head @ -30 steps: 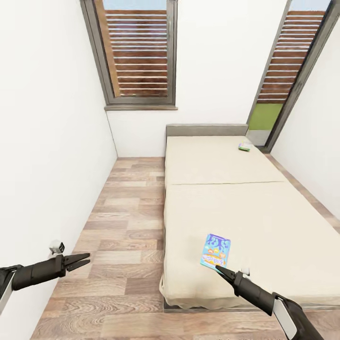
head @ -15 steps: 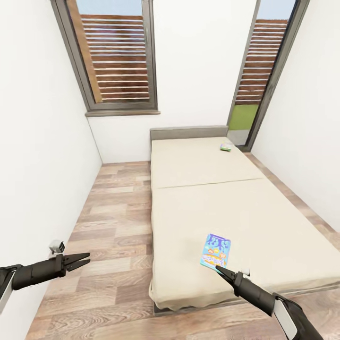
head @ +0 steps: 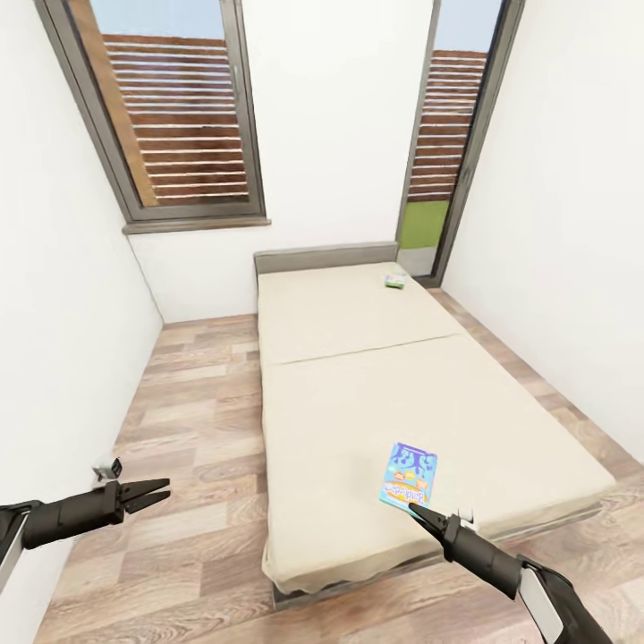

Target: Put all the toys in the child's room - the three board games (two on the bed and one on the table), the two jigsaw puzzles on the table, and the tennis ball on the table - inside the toy box on the table in the child's room.

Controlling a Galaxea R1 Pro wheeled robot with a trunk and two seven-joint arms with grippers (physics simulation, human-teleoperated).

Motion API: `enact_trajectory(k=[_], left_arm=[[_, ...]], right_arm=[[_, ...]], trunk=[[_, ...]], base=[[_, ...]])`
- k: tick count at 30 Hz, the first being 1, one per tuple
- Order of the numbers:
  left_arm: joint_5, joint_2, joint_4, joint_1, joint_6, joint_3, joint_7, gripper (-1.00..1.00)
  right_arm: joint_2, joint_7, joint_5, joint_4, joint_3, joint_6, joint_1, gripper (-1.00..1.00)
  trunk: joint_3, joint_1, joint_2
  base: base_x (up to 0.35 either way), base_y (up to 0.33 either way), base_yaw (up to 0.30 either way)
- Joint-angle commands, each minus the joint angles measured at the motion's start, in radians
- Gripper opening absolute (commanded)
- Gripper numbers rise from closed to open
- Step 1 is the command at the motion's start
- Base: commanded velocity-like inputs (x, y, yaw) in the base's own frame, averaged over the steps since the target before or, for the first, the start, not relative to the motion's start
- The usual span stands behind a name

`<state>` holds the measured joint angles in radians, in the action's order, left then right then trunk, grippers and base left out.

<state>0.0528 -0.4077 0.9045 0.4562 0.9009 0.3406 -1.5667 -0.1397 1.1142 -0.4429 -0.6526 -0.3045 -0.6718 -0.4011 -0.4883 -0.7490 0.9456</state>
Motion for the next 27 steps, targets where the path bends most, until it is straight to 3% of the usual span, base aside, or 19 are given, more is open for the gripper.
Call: enact_trajectory(k=[1,27], left_arm=[[-0.001,-0.001,0.0,0.0,0.011,0.0,-0.004,1.0],[0.001,0.005,0.015,0.0,0.007,0.0,-0.004,1.0]], right_arm=[[0.0,0.001,-0.004,0.001,-0.001,-0.006,-0.001,-1.0],[-0.001,0.003,-0.014,0.001,-0.002,-0.006,-0.001,-1.0]], trunk=[[0.003,0.004,-0.007],[0.113,0.104,-0.189]], base=[[0.0,0.0,-0.225],[0.0,0.0,-0.225]])
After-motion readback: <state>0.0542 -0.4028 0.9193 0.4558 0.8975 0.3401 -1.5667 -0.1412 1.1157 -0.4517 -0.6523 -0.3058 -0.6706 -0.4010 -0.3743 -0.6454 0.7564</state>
